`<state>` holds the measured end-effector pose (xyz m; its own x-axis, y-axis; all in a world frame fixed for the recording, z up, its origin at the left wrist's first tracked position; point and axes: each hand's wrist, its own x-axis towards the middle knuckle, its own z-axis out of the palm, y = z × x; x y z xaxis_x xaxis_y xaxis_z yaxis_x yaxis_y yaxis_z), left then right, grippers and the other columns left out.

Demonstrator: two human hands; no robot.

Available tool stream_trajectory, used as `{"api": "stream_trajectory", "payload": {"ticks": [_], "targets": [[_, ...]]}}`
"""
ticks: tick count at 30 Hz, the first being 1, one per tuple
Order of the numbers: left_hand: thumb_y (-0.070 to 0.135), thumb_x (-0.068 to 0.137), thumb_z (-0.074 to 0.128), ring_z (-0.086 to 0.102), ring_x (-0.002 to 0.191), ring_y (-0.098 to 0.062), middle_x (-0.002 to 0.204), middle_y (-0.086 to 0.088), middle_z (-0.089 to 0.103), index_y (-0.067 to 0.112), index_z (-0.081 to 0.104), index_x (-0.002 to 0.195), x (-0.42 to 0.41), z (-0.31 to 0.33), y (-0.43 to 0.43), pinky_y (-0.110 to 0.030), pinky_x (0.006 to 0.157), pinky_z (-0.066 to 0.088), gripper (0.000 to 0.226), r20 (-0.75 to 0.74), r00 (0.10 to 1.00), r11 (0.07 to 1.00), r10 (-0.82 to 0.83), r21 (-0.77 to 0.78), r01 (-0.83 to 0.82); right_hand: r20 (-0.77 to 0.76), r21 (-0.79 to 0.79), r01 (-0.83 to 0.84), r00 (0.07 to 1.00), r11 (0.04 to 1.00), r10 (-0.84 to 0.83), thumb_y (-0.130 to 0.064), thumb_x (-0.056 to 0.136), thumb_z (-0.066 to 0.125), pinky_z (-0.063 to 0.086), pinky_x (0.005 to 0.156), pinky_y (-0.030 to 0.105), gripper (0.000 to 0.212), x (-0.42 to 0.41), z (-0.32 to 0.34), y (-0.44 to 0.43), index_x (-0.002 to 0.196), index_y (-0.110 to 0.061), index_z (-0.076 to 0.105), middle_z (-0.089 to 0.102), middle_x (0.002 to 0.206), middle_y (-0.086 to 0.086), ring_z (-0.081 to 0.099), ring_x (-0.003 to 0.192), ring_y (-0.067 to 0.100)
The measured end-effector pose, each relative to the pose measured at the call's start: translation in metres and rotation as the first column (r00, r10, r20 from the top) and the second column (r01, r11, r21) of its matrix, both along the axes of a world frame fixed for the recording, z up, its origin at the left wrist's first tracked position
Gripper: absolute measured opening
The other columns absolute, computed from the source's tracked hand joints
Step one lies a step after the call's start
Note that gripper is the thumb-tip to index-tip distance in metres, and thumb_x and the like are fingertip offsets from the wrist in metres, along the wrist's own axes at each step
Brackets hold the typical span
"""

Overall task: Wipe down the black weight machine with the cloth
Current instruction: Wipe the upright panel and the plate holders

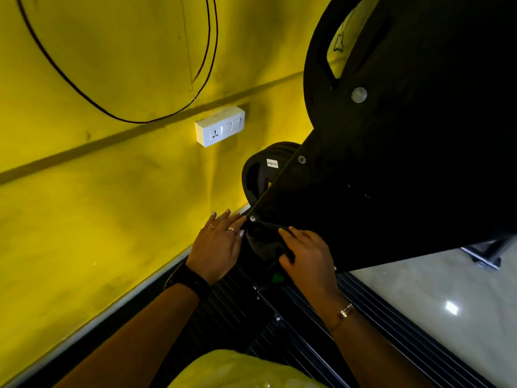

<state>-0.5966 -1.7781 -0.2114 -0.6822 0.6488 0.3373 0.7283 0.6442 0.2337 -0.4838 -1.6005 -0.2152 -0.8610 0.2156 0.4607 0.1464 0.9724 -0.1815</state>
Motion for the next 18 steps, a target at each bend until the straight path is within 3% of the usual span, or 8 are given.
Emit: {"api": "stream_trajectory", "payload": {"ticks": [10, 18], "targets": [[0.041, 0.097, 0.013, 0.044, 0.136, -0.029, 0.137, -0.010, 0.057, 0.011, 0.056, 0.136, -0.016, 0.017, 0.011, -0.040, 0.115, 0.014, 0.065, 0.089, 0.996, 1.000, 0.022, -0.004, -0.021, -0.061, 0.014, 0.001, 0.998, 1.000, 0.000, -0.017, 0.057, 0.089, 0.057, 0.080, 0.043, 0.058, -0.020, 0.006, 0.006, 0.113, -0.014, 0.071, 0.071, 0.108, 0.008, 0.066, 0.095, 0.030], [0.040, 0.098, 0.015, 0.044, 0.135, -0.029, 0.136, -0.010, 0.058, 0.013, 0.056, 0.136, -0.059, 0.010, 0.019, -0.040, 0.114, 0.016, 0.062, 0.123, 0.992, 1.000, -0.001, -0.005, 0.002, -0.054, 0.044, 0.053, 0.997, 0.998, -0.050, -0.021, 0.056, 0.091, 0.056, 0.080, 0.042, 0.061, -0.050, -0.001, 0.002, 0.114, -0.015, 0.070, 0.070, 0.110, 0.007, 0.065, 0.097, 0.029]]}}
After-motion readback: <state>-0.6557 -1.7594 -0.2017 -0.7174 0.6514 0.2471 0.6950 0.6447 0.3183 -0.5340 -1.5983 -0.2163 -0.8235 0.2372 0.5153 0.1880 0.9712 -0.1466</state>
